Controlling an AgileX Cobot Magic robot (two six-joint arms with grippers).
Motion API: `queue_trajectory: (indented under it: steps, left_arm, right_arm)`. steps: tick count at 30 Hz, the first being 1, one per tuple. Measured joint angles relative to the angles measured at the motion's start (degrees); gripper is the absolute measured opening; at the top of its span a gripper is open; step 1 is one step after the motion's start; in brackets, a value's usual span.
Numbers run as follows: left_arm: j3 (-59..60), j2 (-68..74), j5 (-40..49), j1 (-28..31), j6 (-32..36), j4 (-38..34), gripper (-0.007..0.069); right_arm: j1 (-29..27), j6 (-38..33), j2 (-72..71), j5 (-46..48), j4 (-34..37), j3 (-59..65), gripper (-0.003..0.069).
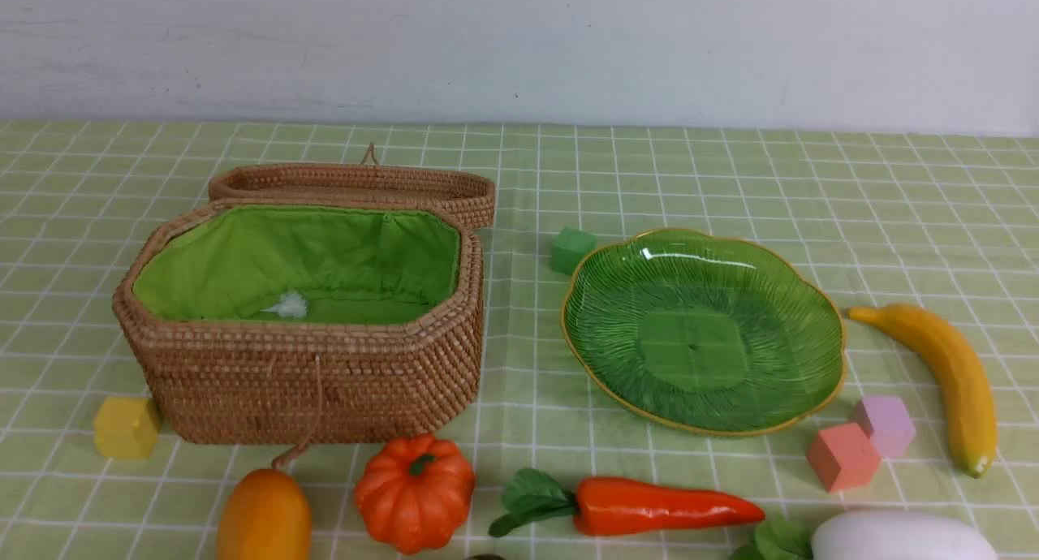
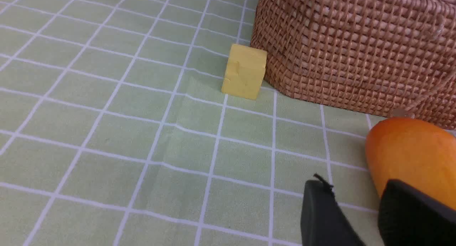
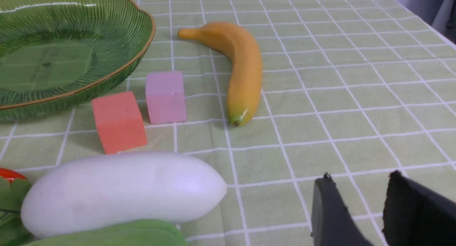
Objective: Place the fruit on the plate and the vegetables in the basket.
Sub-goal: Use the right arm to grab a banana and put it into the right plate
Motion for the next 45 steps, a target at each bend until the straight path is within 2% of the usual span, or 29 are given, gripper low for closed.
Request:
queue_trajectory:
  steps: [39, 45]
  left_arm:
    - [0.0, 0.0, 0.0, 0.0, 0.0, 0.0, 0.0239]
    - [0.0, 0.0, 0.0, 0.0, 0.0, 0.0, 0.0239]
  right_arm:
    - [0.0, 0.0, 0.0, -0.02, -0.08, 0.0, 0.0241]
    - [0.0, 0.0, 0.0, -2.67, -6.03, 0.5, 0.0241]
